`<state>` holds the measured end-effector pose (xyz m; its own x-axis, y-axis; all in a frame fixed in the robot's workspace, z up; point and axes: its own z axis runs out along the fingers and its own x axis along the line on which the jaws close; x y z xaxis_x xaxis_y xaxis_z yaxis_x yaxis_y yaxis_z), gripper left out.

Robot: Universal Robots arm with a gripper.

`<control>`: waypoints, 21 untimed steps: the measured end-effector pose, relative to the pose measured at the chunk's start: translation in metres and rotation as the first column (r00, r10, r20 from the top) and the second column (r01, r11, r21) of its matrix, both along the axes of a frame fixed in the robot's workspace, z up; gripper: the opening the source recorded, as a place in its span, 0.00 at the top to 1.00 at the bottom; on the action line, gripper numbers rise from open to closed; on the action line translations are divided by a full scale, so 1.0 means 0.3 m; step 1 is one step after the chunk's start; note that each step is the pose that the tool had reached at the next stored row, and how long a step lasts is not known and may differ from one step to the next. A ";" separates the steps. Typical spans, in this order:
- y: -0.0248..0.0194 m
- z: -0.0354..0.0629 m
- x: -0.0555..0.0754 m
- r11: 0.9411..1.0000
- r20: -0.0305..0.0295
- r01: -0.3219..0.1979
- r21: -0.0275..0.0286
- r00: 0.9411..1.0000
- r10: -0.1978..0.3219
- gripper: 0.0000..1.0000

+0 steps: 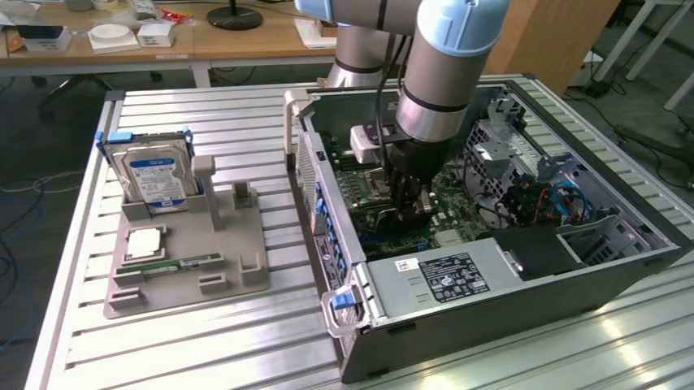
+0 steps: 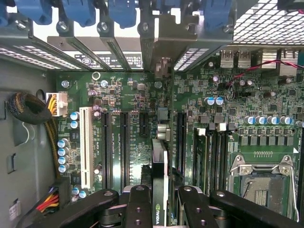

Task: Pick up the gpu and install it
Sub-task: 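Insert the gpu into the slot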

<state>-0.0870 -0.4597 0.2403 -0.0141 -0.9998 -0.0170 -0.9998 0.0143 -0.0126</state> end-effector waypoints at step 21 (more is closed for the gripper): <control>0.000 -0.004 -0.005 1.000 0.000 0.000 0.000 1.000 0.000 0.74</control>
